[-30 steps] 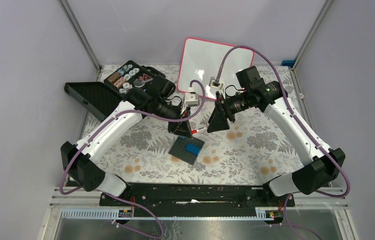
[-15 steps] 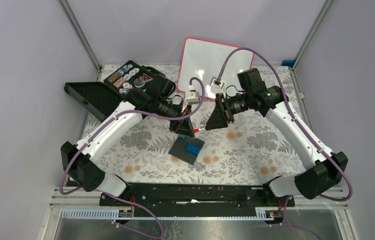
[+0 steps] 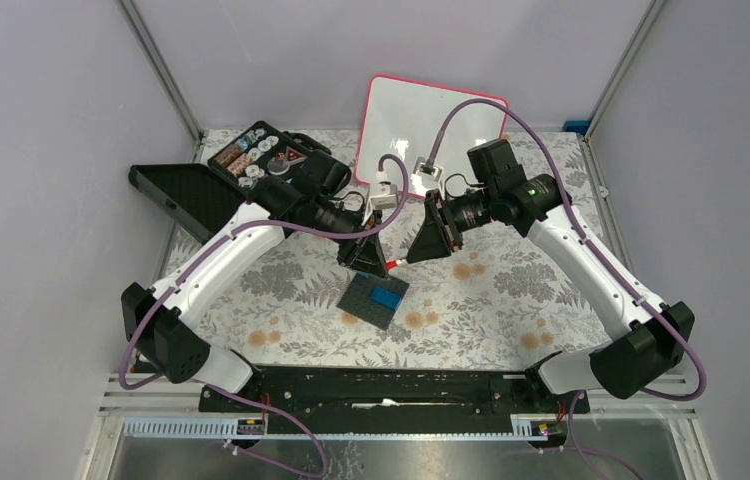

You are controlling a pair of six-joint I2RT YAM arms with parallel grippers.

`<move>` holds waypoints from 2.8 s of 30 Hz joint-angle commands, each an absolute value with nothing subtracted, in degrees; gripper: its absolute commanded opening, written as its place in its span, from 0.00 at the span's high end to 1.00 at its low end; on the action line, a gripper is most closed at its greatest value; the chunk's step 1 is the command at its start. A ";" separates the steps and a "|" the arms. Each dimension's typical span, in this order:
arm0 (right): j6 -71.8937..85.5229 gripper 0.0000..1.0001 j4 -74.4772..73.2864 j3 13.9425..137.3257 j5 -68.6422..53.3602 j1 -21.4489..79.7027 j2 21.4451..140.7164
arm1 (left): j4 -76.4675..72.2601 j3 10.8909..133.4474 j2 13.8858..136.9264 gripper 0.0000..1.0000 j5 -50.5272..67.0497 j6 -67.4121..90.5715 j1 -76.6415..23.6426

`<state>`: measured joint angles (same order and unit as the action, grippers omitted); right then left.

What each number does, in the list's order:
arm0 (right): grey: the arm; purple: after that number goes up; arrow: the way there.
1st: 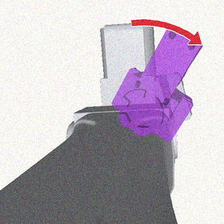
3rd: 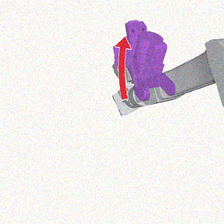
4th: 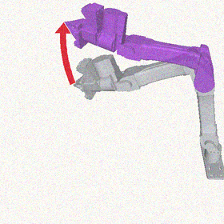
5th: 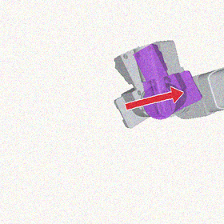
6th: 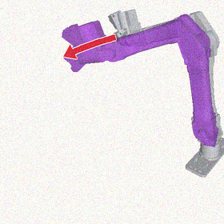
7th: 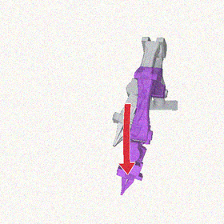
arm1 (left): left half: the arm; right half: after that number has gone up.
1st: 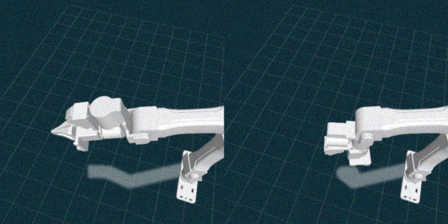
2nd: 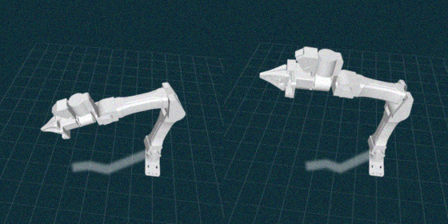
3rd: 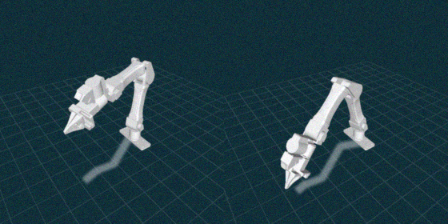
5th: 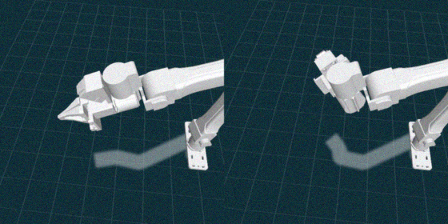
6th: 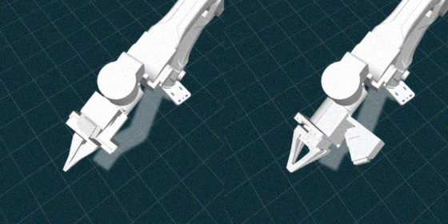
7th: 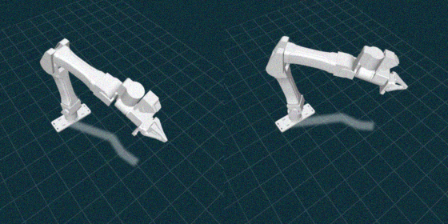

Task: Write a sentence on the whiteboard
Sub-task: Open the pen cap of the whiteboard marker, then place the pen cap at the center of the board.

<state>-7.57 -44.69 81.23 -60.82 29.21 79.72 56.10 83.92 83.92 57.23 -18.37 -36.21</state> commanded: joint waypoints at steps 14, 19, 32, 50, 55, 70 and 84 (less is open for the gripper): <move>-10.62 1.00 -49.35 85.93 -56.62 27.30 78.12 | 58.55 82.78 83.76 1.00 54.63 -24.04 -34.26; -15.45 1.00 -54.56 89.79 -57.57 20.11 79.26 | 61.01 80.99 83.26 1.00 52.41 -27.08 -33.05; -18.74 1.00 -56.47 91.31 -57.10 9.16 79.75 | 62.02 73.75 82.87 1.00 39.60 -31.55 -30.67; -12.97 1.00 -44.84 74.37 -53.17 8.07 76.84 | 47.22 52.93 82.34 1.00 9.67 -35.06 -19.99; -11.58 1.00 -43.13 73.39 -52.20 7.92 76.84 | 43.69 51.40 85.03 1.00 8.37 -35.04 -19.47; -10.30 1.00 -41.77 72.68 -51.45 7.89 76.27 | 39.53 49.11 88.11 0.67 8.17 -35.72 -19.42; -6.74 1.00 -38.34 73.57 -52.76 5.51 76.54 | 45.15 62.90 87.94 0.50 14.52 -29.22 -22.38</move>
<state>-9.15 -41.60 72.44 -51.62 7.77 77.93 45.28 54.76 88.77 11.03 -33.30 -20.64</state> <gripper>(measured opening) 0.155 0.502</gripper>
